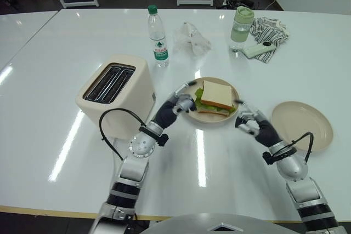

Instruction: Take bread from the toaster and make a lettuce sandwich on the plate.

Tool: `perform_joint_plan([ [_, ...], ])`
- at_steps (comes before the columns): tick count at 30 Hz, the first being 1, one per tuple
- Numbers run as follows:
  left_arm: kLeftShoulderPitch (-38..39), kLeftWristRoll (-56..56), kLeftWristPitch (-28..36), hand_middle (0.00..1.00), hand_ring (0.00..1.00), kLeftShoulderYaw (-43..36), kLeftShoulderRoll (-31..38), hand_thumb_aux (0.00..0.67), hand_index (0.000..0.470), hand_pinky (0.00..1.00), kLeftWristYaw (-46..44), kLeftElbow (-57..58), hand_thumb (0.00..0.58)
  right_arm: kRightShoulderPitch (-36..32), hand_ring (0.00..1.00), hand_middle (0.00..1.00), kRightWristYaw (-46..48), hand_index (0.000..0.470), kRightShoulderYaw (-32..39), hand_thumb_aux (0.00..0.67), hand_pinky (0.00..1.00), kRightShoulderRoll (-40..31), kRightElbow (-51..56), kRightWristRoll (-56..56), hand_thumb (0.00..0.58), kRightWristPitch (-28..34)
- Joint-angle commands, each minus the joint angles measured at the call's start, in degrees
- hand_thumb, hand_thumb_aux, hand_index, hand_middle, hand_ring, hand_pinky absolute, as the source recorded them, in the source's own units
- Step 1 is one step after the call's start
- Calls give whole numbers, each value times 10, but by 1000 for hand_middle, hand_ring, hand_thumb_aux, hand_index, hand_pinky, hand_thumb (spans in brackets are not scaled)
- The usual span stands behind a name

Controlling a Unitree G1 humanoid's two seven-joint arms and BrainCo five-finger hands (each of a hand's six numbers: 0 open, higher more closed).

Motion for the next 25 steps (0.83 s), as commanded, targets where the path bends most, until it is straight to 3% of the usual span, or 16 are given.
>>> perform_joint_plan([
  [1, 7, -37, -17, 0, 0, 34, -45, 0, 0, 0, 41, 67, 0, 10, 0, 0, -19, 0, -29, 0, 0, 41, 13, 28, 0, 28],
  [7, -8, -58, -66, 0, 0, 88, -78, 0, 0, 0, 100, 112, 0, 17, 0, 0, -30, 0, -32, 0, 0, 88, 38, 27, 0, 49],
  [25, -19, -53, -96, 0, 0, 90, -86, 0, 0, 0, 85, 173, 0, 2, 0, 0, -39, 0, -75, 0, 0, 143, 39, 64, 0, 47],
])
